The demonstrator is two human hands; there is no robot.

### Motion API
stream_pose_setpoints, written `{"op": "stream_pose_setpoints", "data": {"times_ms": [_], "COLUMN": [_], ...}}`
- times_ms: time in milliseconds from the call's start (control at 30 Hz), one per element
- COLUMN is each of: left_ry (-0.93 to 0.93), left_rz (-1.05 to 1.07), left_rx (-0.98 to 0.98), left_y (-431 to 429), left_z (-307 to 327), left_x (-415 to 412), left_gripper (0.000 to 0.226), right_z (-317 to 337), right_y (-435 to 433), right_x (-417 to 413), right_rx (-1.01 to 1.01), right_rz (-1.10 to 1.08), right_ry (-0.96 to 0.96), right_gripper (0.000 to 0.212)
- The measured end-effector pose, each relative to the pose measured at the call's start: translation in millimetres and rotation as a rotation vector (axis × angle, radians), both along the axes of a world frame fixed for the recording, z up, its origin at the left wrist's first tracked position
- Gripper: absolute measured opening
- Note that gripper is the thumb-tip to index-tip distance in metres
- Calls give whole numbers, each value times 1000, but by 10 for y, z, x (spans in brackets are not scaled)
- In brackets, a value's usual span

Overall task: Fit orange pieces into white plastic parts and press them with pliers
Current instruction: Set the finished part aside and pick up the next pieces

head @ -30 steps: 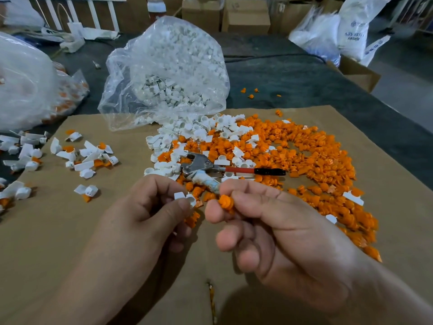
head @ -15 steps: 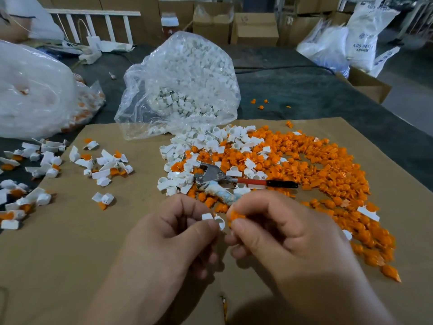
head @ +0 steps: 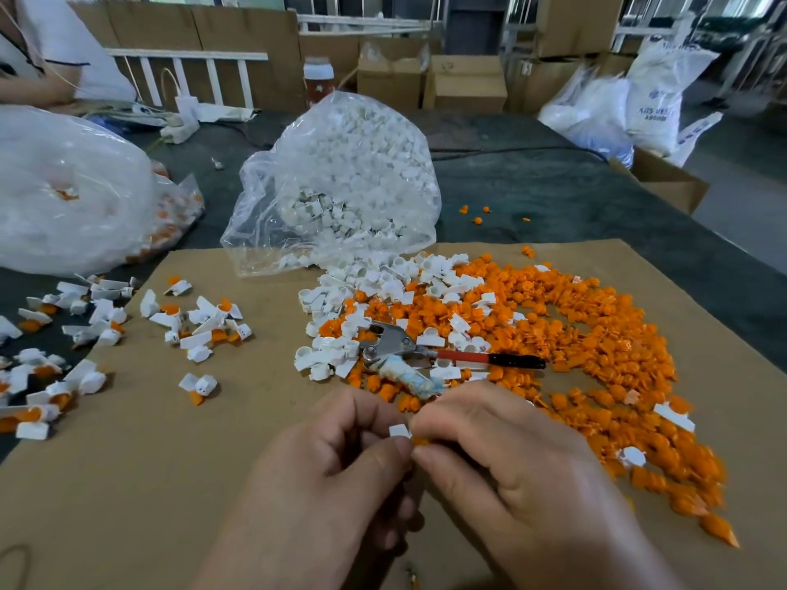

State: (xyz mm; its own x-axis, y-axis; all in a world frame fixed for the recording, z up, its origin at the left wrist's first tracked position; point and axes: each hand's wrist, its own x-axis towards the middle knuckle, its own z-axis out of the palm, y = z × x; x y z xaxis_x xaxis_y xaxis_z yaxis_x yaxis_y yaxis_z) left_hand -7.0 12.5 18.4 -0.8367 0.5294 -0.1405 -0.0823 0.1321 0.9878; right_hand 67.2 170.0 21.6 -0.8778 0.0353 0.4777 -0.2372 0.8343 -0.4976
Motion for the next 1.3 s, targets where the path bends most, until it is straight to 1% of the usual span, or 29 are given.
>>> {"op": "stream_pose_setpoints", "data": {"times_ms": [100, 200, 300, 400, 467, 500, 600, 633, 733, 767, 800, 833, 867, 933, 1000, 1067, 1133, 1200, 1300], "left_ry": [-2, -33, -63, -80, -74, -61, -45, -51, -47, -36, -24, -11, -3, -40, -106, -170, -206, -197, -149], "left_rz": [15, 22, 5, -39, -63, -71, -60, -52, -42, -36, -21, -3, 21, 24, -8, -17, -15, 22, 57], "left_rx": [-12, -6, 14, 26, 23, 19, 24, 22, -4, -8, -16, -23, -20, 45, 119, 170, 218, 249, 244], "left_y": [3, 0, -3, -20, -17, -9, 6, 12, 20, 15, 11, 7, 3, 0, -19, -24, -22, -20, -22], "left_z": [12, 28, 53, 53, 46, 49, 38, 38, 28, 12, 2, 3, 12, 26, 59, 69, 90, 76, 37], "left_x": [-4, -15, -21, -46, -52, -49, -34, -32, -35, -45, -59, -77, -90, -115, -126, -129, -121, -128, -138], "left_gripper": [15, 18, 20, 17, 11, 10, 25, 24, 12, 16, 19, 21, 21, 12, 23, 28, 26, 24, 26], "right_z": [-4, -13, -18, -8, -2, 1, 21, 19, 30, 20, 26, 32, 53, 64, 18, -12, -7, 7, -16], "right_y": [7, 19, 17, 3, 3, 7, 14, 18, 21, 42, 77, 126, 173, 290, 391, 424, 418, 413, 367], "right_x": [-8, -5, -2, 7, 10, 10, 7, 5, 1, -2, -7, -16, -26, -48, -61, -75, -71, -72, -139], "right_rx": [-16, 44, 20, -27, -24, -16, 14, 19, 70, 128, 201, 270, 321, 383, 410, 435, 446, 460, 464], "right_rz": [23, 32, 23, 29, 54, 62, 57, 51, 39, 17, -28, -99, -181, -301, -333, -322, -318, -321, -333], "right_ry": [-52, -83, -45, -38, -70, -88, -122, -123, -110, -89, -71, -70, -128, -349, -519, -565, -567, -535, -503], "right_gripper": [18, 22, 20, 15, 14, 15, 16, 17, 18, 17, 21, 32, 44, 65, 77, 80, 80, 78, 76]}}
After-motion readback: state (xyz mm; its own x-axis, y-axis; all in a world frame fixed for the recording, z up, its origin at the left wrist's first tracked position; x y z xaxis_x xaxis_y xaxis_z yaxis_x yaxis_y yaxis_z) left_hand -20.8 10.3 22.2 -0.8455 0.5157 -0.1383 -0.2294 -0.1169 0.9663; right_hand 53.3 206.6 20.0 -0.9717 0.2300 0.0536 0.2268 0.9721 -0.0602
